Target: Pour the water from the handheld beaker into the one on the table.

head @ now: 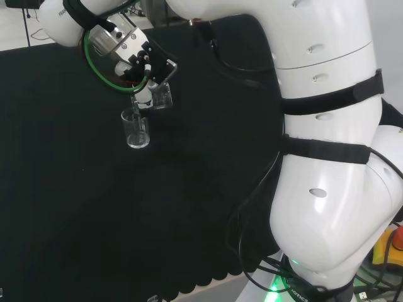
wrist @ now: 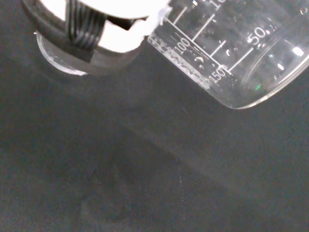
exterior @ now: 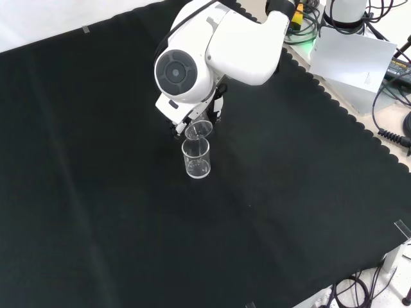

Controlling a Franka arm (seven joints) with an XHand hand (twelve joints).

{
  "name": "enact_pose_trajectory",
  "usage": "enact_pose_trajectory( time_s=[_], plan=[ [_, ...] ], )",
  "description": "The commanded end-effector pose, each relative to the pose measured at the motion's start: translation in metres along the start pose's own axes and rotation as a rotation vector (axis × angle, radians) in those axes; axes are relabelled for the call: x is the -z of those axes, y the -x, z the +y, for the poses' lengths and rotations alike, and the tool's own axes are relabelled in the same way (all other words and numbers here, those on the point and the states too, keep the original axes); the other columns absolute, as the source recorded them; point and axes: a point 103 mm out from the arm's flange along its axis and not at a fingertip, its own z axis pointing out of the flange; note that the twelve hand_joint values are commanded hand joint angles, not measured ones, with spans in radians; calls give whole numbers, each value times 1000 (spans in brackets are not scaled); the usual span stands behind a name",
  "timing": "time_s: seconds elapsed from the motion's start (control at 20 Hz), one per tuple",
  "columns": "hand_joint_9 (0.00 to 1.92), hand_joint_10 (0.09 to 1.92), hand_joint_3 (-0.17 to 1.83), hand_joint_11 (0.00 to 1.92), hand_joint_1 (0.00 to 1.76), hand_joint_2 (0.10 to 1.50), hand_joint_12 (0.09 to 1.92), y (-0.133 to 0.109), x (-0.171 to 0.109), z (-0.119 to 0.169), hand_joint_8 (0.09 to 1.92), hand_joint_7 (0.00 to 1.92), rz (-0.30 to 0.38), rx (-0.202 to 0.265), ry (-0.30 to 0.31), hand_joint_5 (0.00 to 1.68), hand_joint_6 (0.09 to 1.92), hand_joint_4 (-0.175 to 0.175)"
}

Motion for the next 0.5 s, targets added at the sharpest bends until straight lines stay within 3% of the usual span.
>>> enact_pose_trajectory(
  time_s=[0.05, 0.5],
  plan=[
    [1466, 524, -175, 1327, 1307, 1052, 682, -1, 1, 0, 433, 1358, 0, -3, -11, 1305, 467, -175],
    [1465, 526, -175, 1327, 1307, 1052, 681, -4, 2, 0, 439, 1355, -12, -14, -21, 1302, 472, -175]
  ],
)
